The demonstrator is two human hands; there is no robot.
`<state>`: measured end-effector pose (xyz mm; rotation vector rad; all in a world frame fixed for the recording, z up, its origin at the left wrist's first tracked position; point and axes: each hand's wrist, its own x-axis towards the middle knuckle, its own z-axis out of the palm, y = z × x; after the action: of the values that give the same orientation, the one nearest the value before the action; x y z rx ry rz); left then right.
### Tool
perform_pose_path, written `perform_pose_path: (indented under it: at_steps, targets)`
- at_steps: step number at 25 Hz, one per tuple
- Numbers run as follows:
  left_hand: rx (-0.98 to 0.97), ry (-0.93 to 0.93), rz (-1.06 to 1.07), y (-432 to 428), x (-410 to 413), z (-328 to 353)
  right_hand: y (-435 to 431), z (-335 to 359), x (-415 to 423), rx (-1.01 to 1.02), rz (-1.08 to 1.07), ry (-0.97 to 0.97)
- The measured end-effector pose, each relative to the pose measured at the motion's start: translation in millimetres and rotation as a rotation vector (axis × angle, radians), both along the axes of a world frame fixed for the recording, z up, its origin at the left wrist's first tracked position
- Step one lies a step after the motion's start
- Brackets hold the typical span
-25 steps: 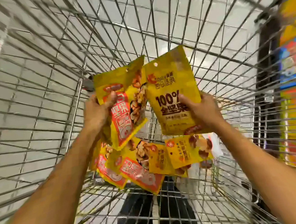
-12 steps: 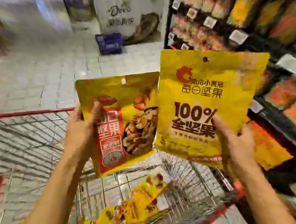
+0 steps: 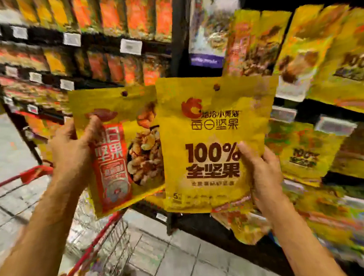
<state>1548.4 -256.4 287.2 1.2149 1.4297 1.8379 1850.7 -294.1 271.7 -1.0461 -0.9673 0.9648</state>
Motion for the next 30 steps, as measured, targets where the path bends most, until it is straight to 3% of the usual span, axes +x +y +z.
perform_pose_path:
  at_steps: [3,11,15,20,30]
  targets:
    - [0.015,0.034,-0.127,31.0,76.7,14.7,-11.1,11.6,63.1,-0.010,-0.167,-0.016]
    - [0.117,-0.190,-0.412,129.6,217.5,82.0,18.3,42.0,163.0,0.050,-0.458,0.028]
    - [0.078,-0.192,-0.538,194.7,242.5,114.7,64.6,51.0,180.6,0.124,-0.547,0.056]
    - [-0.173,-0.347,-0.806,264.7,270.0,139.8,108.3,67.9,188.6,0.127,-0.609,0.070]
    - [-0.296,-0.270,-0.853,338.3,300.4,150.2,150.7,80.4,195.8,0.069,-0.607,-0.004]
